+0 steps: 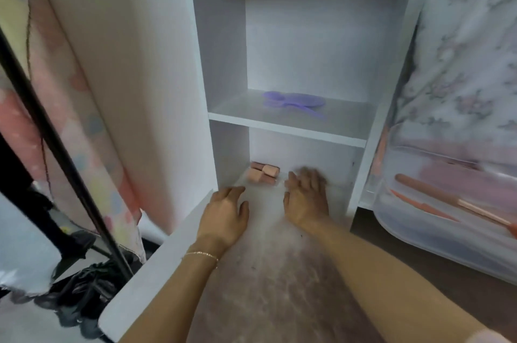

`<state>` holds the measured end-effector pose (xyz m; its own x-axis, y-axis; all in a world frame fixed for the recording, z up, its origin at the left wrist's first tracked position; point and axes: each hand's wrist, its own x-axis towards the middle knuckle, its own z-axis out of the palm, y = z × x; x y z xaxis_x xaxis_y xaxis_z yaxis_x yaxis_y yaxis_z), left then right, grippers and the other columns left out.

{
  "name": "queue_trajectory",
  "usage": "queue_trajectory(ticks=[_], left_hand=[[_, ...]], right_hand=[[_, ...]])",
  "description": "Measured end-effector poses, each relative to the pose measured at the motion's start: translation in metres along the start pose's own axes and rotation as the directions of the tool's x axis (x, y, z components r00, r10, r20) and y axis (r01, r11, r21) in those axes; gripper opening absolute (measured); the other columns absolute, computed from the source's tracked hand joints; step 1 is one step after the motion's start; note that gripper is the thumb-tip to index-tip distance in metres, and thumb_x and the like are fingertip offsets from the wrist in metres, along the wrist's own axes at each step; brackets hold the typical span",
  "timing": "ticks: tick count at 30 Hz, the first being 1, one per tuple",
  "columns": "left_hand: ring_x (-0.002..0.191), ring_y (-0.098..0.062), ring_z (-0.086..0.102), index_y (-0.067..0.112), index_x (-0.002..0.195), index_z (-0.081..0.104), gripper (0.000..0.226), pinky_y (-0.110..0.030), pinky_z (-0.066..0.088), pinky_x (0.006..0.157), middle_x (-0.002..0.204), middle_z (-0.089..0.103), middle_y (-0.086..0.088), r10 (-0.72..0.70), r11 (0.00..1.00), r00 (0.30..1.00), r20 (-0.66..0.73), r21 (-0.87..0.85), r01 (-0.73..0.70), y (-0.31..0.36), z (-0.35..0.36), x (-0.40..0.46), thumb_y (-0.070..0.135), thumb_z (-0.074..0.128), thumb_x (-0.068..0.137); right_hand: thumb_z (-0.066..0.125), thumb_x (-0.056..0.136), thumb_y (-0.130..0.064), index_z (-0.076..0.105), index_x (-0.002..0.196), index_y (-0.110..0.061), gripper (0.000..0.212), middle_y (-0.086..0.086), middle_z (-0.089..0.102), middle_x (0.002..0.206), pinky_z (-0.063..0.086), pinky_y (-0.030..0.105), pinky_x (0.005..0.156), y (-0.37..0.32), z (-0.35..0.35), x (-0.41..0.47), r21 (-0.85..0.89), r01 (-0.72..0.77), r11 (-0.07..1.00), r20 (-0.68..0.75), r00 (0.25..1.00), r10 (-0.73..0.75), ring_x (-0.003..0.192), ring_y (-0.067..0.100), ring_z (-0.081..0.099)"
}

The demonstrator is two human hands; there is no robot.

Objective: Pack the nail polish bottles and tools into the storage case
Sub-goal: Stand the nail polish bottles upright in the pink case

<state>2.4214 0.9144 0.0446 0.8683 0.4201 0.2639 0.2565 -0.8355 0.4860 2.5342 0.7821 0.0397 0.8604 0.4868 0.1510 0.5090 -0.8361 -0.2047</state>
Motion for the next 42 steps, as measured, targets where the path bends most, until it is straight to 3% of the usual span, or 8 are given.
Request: queue_trajectory(ticks=[6,11,18,23,26,34,37,42], left_hand=[[0.134,-0.028,0.028,0.013,0.139,0.038,0.051,-0.03,0.025,0.108,0.147,0.033,-0.008,0.145,0.988,0.985,0.091,-0.072,-0.139,0.011,0.034,0.055,0.003,0.041,0.09],[0.144,-0.024,0.002,0.024,0.147,0.018,0.051,-0.042,0.014,0.112,0.157,0.01,0.003,0.079,0.993,0.98,0.182,0.076,-0.094,0.003,0.06,0.075,0.023,0.033,0.099],[0.119,-0.027,0.04,0.014,0.123,0.053,0.037,-0.035,0.034,0.099,0.122,0.047,-0.01,0.024,0.973,0.996,0.089,0.227,-0.044,0.01,0.061,0.059,0.034,0.033,0.099],[0.098,-0.03,0.056,0.006,0.117,0.054,0.03,-0.032,0.045,0.084,0.111,0.047,-0.011,-0.015,0.995,0.998,-0.065,-0.097,0.008,0.016,0.038,0.024,0.025,0.042,0.097],[0.094,-0.027,0.054,0.003,0.103,0.057,0.02,-0.02,0.033,0.07,0.099,0.052,-0.01,-0.064,0.967,0.967,-0.247,-0.256,-0.001,0.022,0.014,0.002,0.018,0.047,0.095],[0.051,-0.01,0.048,0.019,0.088,0.053,0.034,-0.023,0.04,0.053,0.073,0.057,0.004,-0.335,0.669,0.908,-0.25,-0.742,0.043,0.087,-0.065,-0.08,0.051,0.04,0.092],[0.044,-0.003,0.041,0.018,0.093,0.06,0.033,-0.015,0.036,0.043,0.063,0.053,0.009,-0.259,0.562,0.95,-0.173,-0.827,0.002,0.126,-0.081,-0.121,0.046,0.044,0.092],[0.043,-0.006,0.032,0.015,0.09,0.064,0.042,-0.016,0.026,0.041,0.058,0.047,0.008,-0.059,0.343,0.998,-0.002,-0.939,0.018,0.209,-0.079,-0.171,0.051,0.047,0.078]], right_hand=[[0.038,0.096,-0.025,0.04,0.132,-0.015,0.038,0.012,0.025,0.142,0.026,0.037,0.105,0.008,0.014,0.011,0.029,0.002,1.0,-0.094,0.996,0.001,0.132,0.032,0.018],[0.036,0.097,-0.028,0.052,0.119,-0.018,0.029,0.008,0.038,0.125,0.029,0.037,0.089,0.01,0.022,0.008,0.015,0.011,1.0,-0.103,0.995,-0.009,0.117,0.027,0.032],[0.033,0.097,-0.015,0.046,0.12,-0.01,0.027,0.011,0.044,0.126,0.034,0.037,0.09,0.013,0.01,0.007,0.095,-0.013,0.995,-0.055,0.998,0.019,0.117,0.029,0.037],[0.034,0.096,-0.011,0.044,0.123,-0.007,0.029,0.015,0.051,0.118,0.042,0.036,0.081,-0.007,-0.012,-0.015,0.312,0.039,0.949,-0.026,0.999,-0.032,0.108,0.031,0.049],[0.033,0.096,-0.012,0.036,0.134,-0.01,0.038,0.014,0.048,0.124,0.042,0.037,0.08,-0.021,-0.027,-0.031,0.3,0.122,0.946,-0.025,0.992,-0.12,0.107,0.033,0.052],[0.028,0.099,-0.035,0.048,0.103,-0.018,0.027,-0.001,0.056,0.077,0.039,0.027,0.06,-0.034,-0.112,-0.116,0.701,0.152,0.697,-0.007,0.979,-0.205,0.07,0.016,0.054],[0.036,0.095,-0.044,0.053,0.092,-0.018,0.032,-0.009,0.051,0.058,0.042,0.022,0.058,-0.013,-0.145,-0.159,0.785,0.166,0.597,-0.06,0.979,-0.193,0.049,0.001,0.051],[0.048,0.093,-0.033,0.06,0.08,-0.01,0.029,-0.005,0.054,0.046,0.037,0.022,0.041,0.054,-0.2,-0.221,0.911,0.075,0.406,-0.048,0.996,-0.075,0.042,0.011,0.047]])
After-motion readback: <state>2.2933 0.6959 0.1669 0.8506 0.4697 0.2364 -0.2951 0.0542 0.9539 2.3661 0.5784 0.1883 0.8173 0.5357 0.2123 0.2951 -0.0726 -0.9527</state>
